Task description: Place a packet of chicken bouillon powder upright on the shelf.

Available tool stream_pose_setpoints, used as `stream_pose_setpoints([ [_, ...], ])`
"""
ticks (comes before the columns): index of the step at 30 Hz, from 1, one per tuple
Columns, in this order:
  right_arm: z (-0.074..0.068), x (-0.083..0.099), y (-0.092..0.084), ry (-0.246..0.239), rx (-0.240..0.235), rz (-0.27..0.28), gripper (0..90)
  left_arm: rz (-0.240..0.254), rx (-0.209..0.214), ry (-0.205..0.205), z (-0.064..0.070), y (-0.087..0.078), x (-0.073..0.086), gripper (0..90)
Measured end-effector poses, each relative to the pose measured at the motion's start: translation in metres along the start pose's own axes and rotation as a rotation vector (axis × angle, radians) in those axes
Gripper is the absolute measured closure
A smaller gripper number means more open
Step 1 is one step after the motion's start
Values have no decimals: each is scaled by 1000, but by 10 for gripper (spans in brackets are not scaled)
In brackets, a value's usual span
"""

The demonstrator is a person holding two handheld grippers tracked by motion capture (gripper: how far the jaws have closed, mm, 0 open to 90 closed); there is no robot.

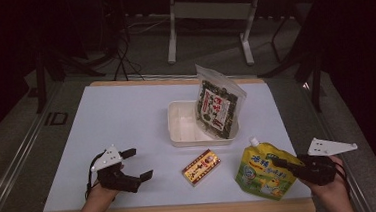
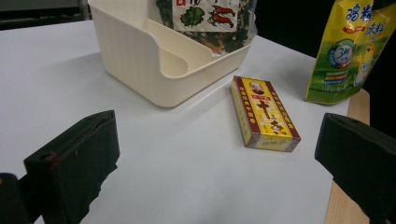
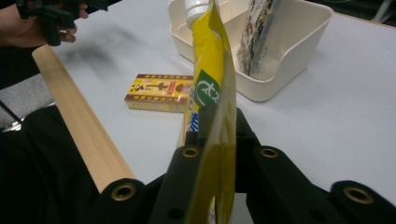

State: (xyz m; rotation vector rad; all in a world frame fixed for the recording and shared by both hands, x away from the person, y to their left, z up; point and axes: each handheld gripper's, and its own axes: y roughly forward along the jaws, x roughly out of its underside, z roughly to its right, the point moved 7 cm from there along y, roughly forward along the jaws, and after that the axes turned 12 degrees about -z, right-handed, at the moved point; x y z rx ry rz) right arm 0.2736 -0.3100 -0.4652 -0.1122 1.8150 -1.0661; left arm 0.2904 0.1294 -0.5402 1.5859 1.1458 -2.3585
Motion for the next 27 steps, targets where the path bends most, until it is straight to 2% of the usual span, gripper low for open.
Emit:
stream_pose_setpoints([
  [5, -7, -4, 0, -14, -5, -11, 897, -2, 2, 1, 1, 1, 0, 0],
  [9, -13, -11, 1, 1, 5, -14, 899, -1, 2, -2, 1, 1, 0, 0],
  [11, -15, -16, 0, 3, 28, -18, 899, 1, 2, -4, 0, 1, 0, 0],
  [22, -28, -53, -9, 48, 155, 34, 899, 8, 2, -2, 1, -2, -1, 0],
  [27, -33, -70, -1, 57, 157, 35, 900, 15, 4, -4, 1, -3, -2, 0],
])
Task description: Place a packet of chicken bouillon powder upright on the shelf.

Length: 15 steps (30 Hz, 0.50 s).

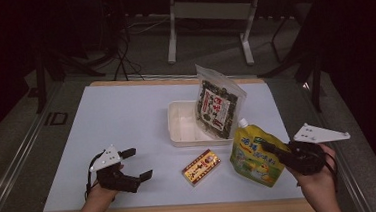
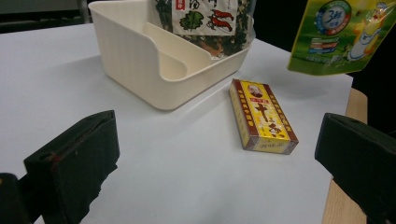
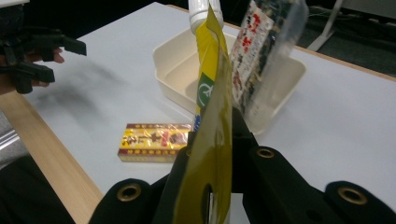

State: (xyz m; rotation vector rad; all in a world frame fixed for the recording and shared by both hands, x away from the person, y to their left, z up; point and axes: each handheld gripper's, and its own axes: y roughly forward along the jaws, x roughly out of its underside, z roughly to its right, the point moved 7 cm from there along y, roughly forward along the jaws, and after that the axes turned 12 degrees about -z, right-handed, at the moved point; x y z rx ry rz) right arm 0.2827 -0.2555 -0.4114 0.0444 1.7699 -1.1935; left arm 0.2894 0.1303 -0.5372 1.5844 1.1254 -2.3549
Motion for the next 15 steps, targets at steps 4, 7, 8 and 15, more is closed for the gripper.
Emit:
stream_pose_setpoints([
  [4, -5, -12, 9, -6, -5, 0, 899, 1, 1, -2, 0, 0, 0, 0],
  [7, -10, -23, 16, -11, -10, -2, 900, 3, 2, 1, 0, -1, 0, 0],
  [8, -12, -26, 19, -16, -7, -2, 900, 2, 2, 1, 0, -1, 0, 0],
  [15, -19, -50, 32, -8, -1, 12, 899, 6, 5, 0, 0, -1, 0, 0],
])
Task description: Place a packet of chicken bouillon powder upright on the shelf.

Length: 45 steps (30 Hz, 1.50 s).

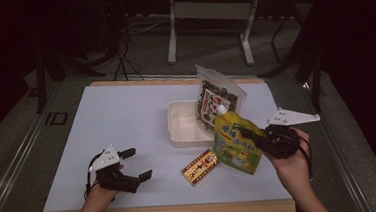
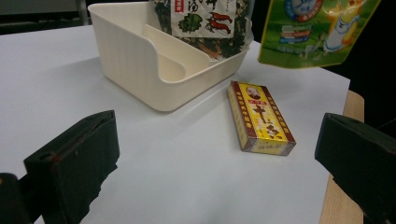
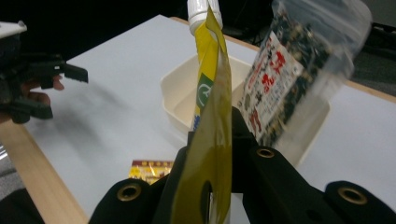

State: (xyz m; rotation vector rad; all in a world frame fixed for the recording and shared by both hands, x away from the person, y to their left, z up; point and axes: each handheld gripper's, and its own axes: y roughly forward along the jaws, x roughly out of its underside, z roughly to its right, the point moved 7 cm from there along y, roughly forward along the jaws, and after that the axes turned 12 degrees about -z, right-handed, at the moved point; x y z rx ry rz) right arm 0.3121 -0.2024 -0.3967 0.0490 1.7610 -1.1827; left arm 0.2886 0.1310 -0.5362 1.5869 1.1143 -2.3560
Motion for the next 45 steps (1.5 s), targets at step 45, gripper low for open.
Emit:
stream_pose_setpoints([
  [45, -2, -104, 112, 293, 180, 162, 899, 3, 27, 7, 0, 4, -1, 0],
])
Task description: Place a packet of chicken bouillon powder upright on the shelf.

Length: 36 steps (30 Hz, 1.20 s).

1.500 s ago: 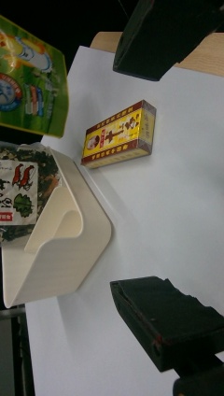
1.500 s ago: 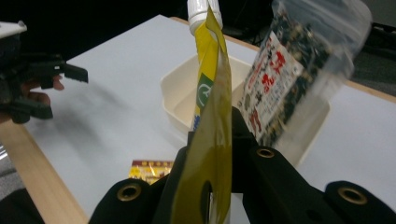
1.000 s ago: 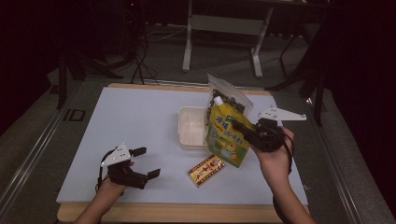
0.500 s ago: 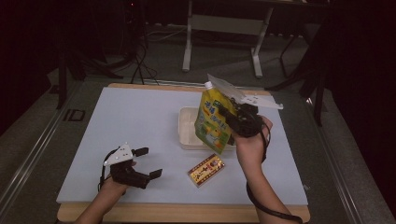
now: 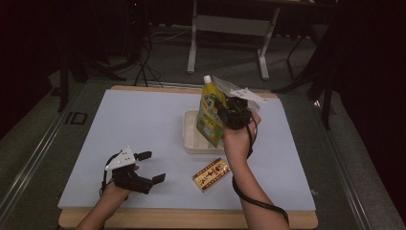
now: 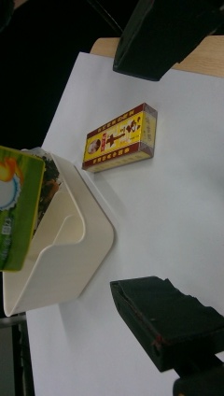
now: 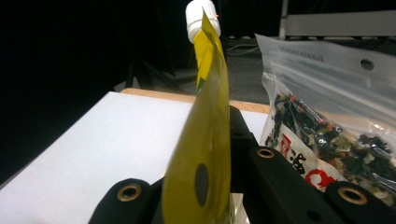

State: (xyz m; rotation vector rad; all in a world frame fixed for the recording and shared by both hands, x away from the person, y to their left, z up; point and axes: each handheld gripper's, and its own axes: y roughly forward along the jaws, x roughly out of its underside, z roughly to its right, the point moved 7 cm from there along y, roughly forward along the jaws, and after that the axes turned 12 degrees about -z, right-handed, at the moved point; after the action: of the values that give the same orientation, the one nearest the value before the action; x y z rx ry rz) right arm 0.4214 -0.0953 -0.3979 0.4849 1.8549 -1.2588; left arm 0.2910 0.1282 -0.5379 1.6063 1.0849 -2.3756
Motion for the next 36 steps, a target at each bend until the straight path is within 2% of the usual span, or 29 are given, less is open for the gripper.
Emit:
stream_pose_setpoints([
  [6, 0, 3, 19, 22, 18, -19, 899, 3, 2, 0, 0, -1, 0, 0],
  [7, 1, 4, 22, 20, 32, -23, 899, 3, 3, -1, 0, -1, 0, 0],
  [11, -3, 2, 28, 26, 37, -19, 899, 4, 4, -4, -1, -1, 0, 0],
  [14, -8, 1, 33, 44, 19, -24, 898, 1, 4, -4, -1, -1, 1, 0],
  [18, -16, 3, 37, 37, 14, -30, 898, 4, 1, -2, 0, -2, 1, 0],
  [22, -15, 7, 43, 49, 16, -37, 898, 7, 0, -10, -1, -3, 0, 0],
  [23, -15, 10, 48, 59, 17, -42, 898, 9, 2, -10, -1, -2, 0, 0],
  [32, -20, 8, 58, 95, -34, -46, 898, 0, 1, -7, -1, 0, 1, 0],
  [36, -18, 9, 60, 98, -33, -39, 898, 0, 1, -9, -2, 0, 1, 0],
])
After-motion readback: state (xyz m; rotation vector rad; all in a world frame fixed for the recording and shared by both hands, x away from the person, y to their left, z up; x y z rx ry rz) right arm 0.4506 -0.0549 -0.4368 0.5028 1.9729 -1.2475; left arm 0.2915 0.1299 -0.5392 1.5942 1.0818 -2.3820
